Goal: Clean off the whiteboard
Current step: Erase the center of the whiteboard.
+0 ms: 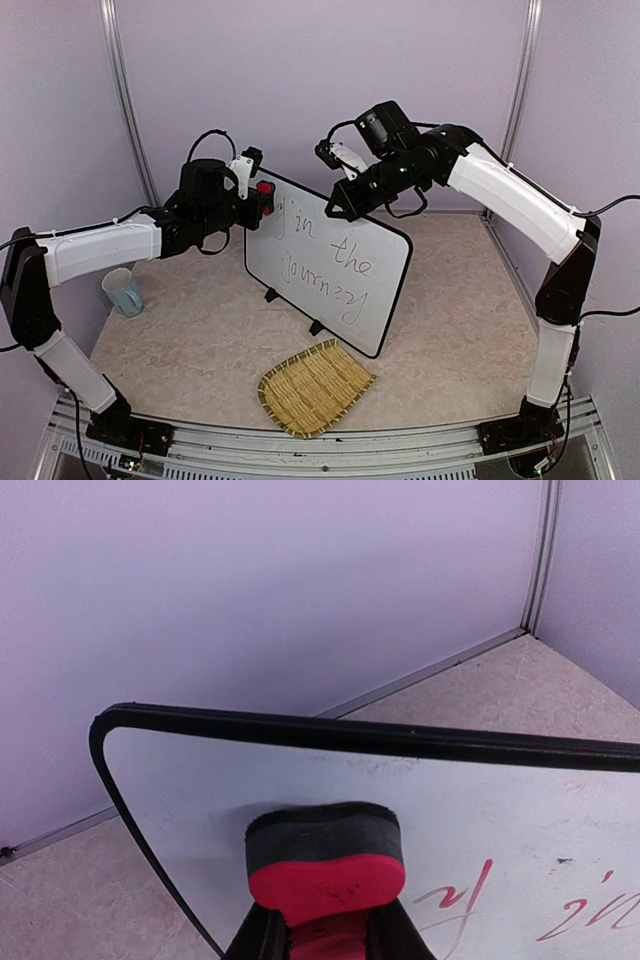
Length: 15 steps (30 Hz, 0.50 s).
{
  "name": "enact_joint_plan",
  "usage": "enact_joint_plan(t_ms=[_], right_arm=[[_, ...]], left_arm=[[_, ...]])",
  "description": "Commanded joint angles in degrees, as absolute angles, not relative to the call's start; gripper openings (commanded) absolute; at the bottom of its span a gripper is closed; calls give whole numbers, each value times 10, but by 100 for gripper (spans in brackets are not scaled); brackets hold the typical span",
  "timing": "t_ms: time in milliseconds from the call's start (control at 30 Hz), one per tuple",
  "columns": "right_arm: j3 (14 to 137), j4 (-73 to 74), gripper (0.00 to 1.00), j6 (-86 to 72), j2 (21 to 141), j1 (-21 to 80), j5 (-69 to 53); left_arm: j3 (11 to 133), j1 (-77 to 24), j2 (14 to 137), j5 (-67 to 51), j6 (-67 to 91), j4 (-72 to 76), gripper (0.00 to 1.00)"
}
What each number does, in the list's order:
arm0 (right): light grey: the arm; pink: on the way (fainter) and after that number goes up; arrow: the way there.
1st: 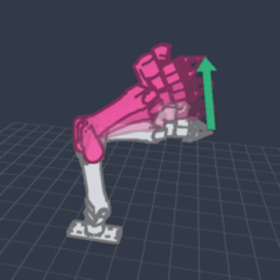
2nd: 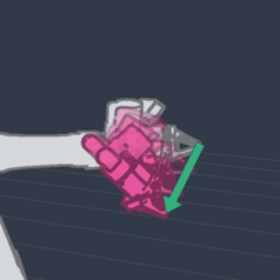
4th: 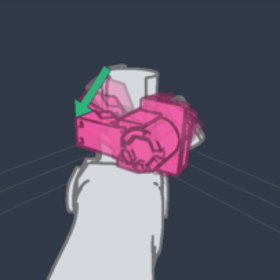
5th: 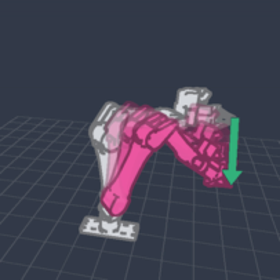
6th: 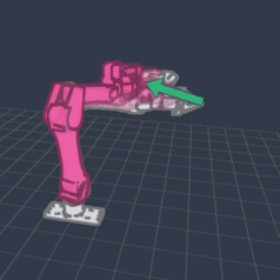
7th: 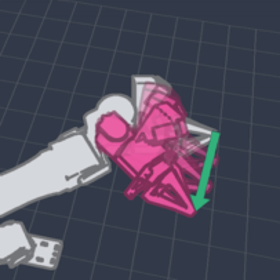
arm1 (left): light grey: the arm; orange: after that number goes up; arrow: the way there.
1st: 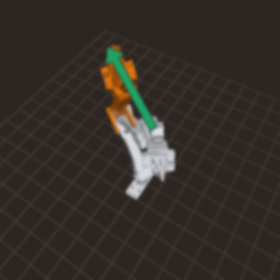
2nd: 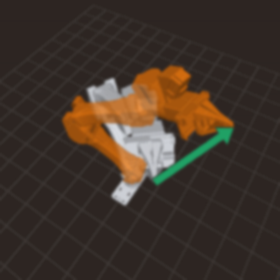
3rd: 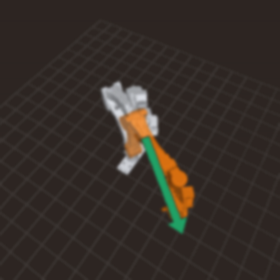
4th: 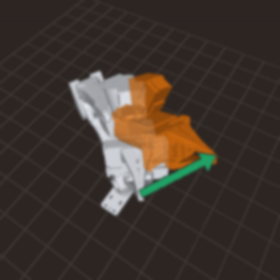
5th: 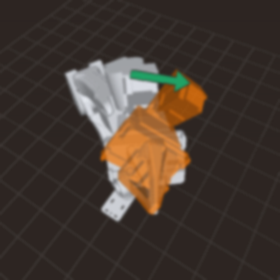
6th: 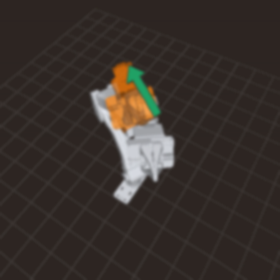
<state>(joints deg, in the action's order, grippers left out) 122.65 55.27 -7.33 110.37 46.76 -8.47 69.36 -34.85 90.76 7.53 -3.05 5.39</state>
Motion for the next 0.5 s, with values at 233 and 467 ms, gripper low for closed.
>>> enact_joint_plan(t_ms=[233,467], right_arm=[[1208,577,0,-25,1096,483,-107],[1208,577,0,-25,1098,485,-107]], left_arm=[[625,-321,939,43,-5,101,18],[633,-319,941,35,3,103,18]])
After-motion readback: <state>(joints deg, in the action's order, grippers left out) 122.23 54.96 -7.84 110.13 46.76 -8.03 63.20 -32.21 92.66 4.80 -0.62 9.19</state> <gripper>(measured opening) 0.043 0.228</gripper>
